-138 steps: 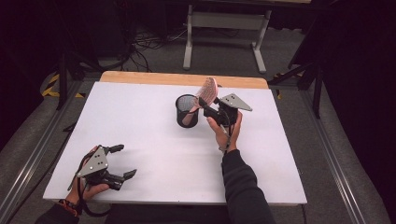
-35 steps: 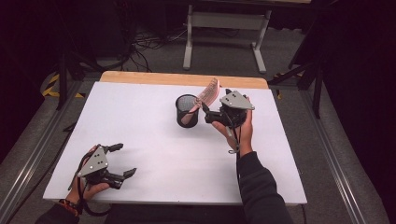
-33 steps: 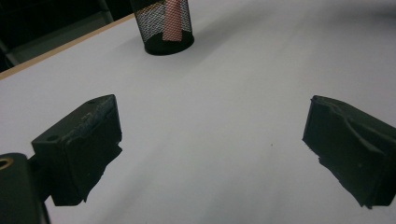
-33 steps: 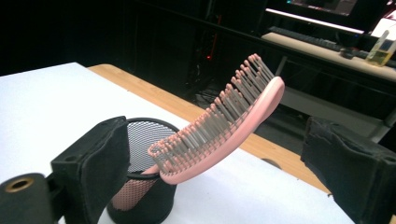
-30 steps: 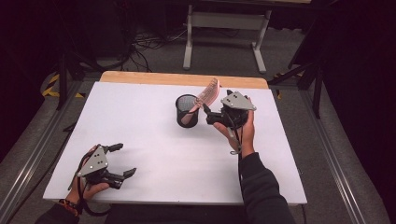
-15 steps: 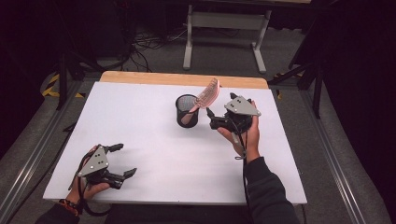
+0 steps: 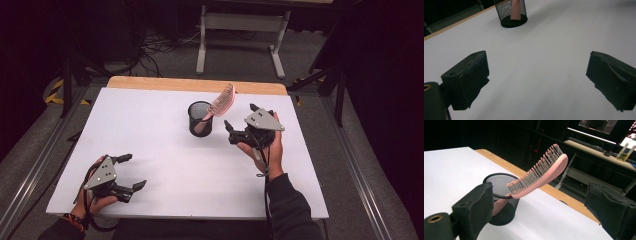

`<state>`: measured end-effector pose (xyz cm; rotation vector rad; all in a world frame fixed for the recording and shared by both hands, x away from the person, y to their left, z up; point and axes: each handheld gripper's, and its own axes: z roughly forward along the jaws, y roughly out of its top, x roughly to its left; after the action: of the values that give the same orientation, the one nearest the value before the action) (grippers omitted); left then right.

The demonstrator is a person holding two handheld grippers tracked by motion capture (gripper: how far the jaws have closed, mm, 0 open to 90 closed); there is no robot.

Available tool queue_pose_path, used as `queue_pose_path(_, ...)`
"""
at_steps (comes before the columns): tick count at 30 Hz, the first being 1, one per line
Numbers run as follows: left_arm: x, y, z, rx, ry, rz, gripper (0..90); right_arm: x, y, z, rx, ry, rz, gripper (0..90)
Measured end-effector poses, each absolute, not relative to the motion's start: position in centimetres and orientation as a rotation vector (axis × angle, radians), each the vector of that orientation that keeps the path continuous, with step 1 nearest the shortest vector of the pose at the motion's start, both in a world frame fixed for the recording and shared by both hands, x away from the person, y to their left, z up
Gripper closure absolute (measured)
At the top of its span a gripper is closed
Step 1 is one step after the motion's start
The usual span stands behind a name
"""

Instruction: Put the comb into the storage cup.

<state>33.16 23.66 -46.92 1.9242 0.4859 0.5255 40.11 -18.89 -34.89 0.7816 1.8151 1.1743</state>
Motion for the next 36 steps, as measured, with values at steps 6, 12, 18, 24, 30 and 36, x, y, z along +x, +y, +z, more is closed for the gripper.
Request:
queue_pose_path(6,33.2,23.7,-46.9,1.926,0.487,0.524,5.4,39.5,-19.3,-35.1,0.773,1.820,1.173,8.9)
queue_pose_path(12,33.2,23.7,-46.9,1.925,0.485,0.522,5.3,38.6,-19.6,-35.3,0.755,1.818,1.160,9.3)
queue_pose_path(18,33.1,23.6,-46.9,1.931,0.483,0.525,5.3,37.8,-19.9,-35.5,0.740,1.827,1.155,9.2)
queue_pose_path(24,33.2,23.6,-47.0,1.927,0.487,0.524,5.3,37.2,-20.2,-36.0,0.733,1.846,1.149,9.1)
queue_pose_path(30,33.2,23.6,-47.0,1.929,0.486,0.525,5.3,36.8,-20.5,-36.6,0.723,1.855,1.134,8.9)
queue_pose_path(36,33.2,23.6,-46.9,1.932,0.484,0.524,5.3,36.1,-21.0,-37.1,0.710,1.856,1.141,8.6)
